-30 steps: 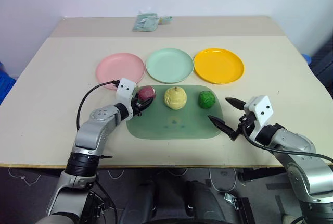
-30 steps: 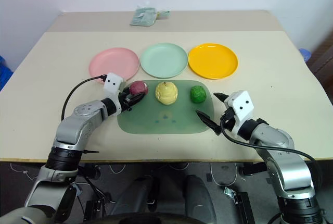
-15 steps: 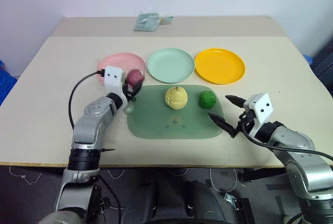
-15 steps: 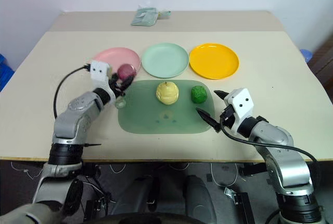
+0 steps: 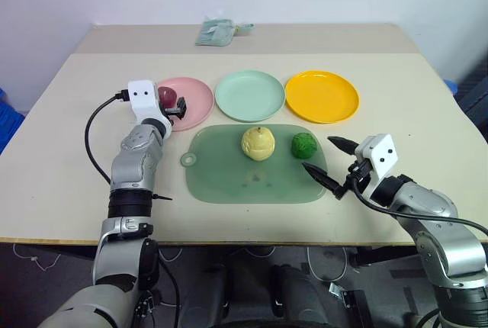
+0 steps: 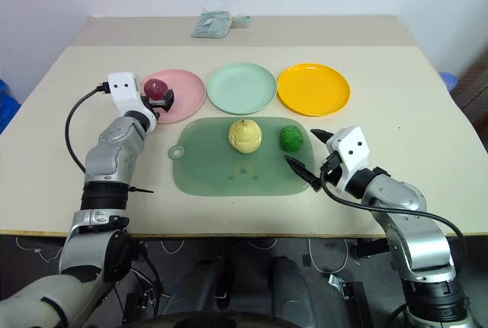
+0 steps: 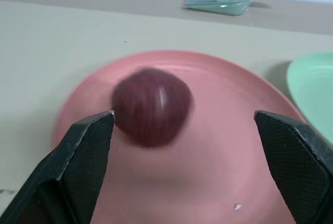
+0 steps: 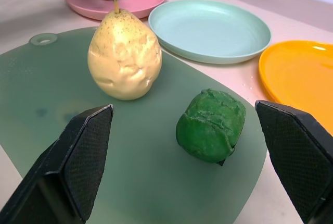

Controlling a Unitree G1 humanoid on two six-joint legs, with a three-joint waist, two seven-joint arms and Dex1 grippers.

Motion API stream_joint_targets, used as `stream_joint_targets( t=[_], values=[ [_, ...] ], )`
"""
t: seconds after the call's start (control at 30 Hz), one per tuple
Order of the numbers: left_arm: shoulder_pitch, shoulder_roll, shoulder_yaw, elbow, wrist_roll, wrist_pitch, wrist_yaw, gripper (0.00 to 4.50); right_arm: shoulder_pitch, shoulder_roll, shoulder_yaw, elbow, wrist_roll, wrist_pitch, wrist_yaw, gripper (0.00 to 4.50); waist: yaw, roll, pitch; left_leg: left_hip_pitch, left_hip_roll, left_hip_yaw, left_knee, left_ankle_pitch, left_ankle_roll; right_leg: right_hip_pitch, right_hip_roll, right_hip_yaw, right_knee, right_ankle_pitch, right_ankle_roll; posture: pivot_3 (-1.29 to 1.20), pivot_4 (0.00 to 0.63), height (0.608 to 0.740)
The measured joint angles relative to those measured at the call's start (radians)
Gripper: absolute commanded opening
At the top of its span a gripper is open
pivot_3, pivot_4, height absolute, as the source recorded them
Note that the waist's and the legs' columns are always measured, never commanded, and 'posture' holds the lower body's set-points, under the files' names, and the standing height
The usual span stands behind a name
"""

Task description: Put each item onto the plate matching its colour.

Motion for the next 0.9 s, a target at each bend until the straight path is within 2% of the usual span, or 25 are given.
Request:
stream_joint_targets(
  t=[0.23,0.6,0.9],
  values=[
    [0.112,0.018,-0.050,-0.194,-0.089,0.049,-0.208,4.49,-0.018,0.023,0.011,0.001,-0.004,-0.002,-0.001,4.50,-0.003,0.000,0.000,0.000,0.000,0.000,0.000,0.000,0.000,0.000,0.000,0.001,0.000,0.000,0.000,0.00,0.150,0.740],
    [0.348,0.237,-0.114,-0.450,-0.201,0.086,-0.583,4.49,-0.177,0.075,0.158,0.069,-0.015,-0.004,0.048,4.50,-0.001,0.000,0.000,0.000,0.000,0.000,-0.001,0.000,0.000,-0.001,-0.001,0.001,0.001,-0.001,-0.001,0.00,0.150,0.740],
    [0.433,0.314,-0.118,-0.569,-0.266,0.089,-0.716,4.49,-0.265,0.123,0.228,0.142,-0.045,-0.011,0.081,4.50,-0.006,0.001,0.000,0.000,0.001,0.000,-0.002,0.000,0.000,-0.002,0.000,0.001,0.000,-0.001,-0.001,0.00,0.150,0.740]
  ],
)
